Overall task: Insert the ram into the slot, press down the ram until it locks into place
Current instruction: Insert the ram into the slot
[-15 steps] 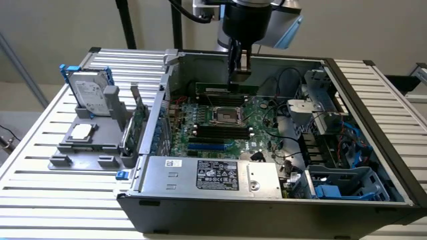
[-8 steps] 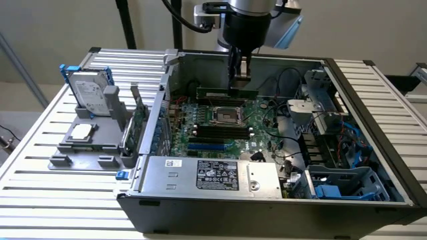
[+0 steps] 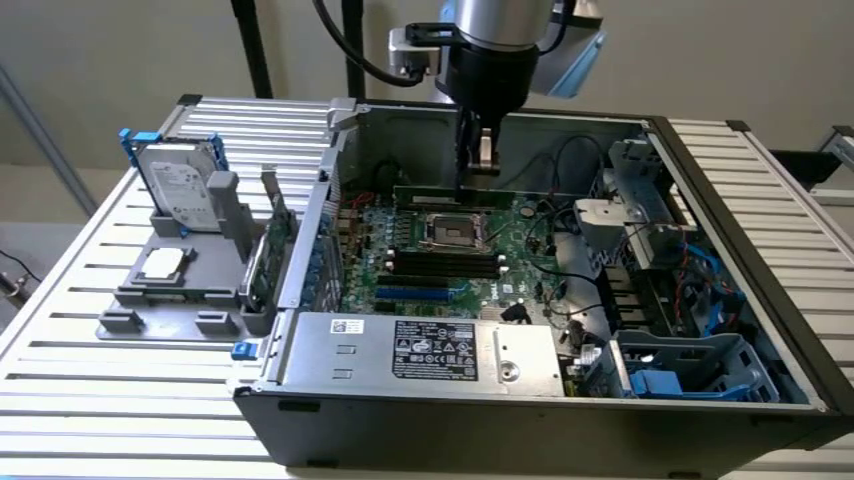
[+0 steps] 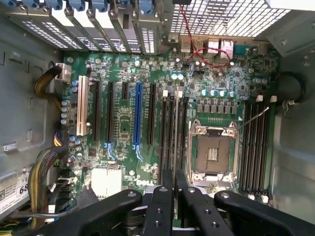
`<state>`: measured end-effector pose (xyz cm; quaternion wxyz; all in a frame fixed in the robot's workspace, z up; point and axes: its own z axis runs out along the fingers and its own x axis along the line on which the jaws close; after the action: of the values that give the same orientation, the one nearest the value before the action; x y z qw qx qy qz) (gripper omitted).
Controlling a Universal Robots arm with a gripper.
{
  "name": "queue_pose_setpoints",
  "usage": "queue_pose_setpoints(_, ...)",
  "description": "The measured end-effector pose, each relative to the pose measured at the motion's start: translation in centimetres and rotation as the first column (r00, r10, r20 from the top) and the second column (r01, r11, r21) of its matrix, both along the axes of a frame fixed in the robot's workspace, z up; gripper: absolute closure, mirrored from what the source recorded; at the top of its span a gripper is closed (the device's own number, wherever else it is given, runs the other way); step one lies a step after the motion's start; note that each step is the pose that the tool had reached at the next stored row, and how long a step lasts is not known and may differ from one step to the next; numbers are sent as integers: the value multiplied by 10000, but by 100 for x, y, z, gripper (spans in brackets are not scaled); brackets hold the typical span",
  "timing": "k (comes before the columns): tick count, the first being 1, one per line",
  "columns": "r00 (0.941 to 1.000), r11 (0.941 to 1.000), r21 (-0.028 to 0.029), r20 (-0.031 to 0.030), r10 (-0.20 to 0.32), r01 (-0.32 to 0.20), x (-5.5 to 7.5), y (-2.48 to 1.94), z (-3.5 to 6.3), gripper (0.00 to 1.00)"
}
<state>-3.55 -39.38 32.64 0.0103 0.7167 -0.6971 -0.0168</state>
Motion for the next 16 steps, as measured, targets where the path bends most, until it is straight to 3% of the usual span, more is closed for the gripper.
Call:
queue_pose_setpoints(9, 10000, 10000, -25, 0, 0, 0, 4, 11, -164, 87)
queue_pose_setpoints(16, 10000, 9999, -111, 0, -2, 2, 5, 38, -289, 87)
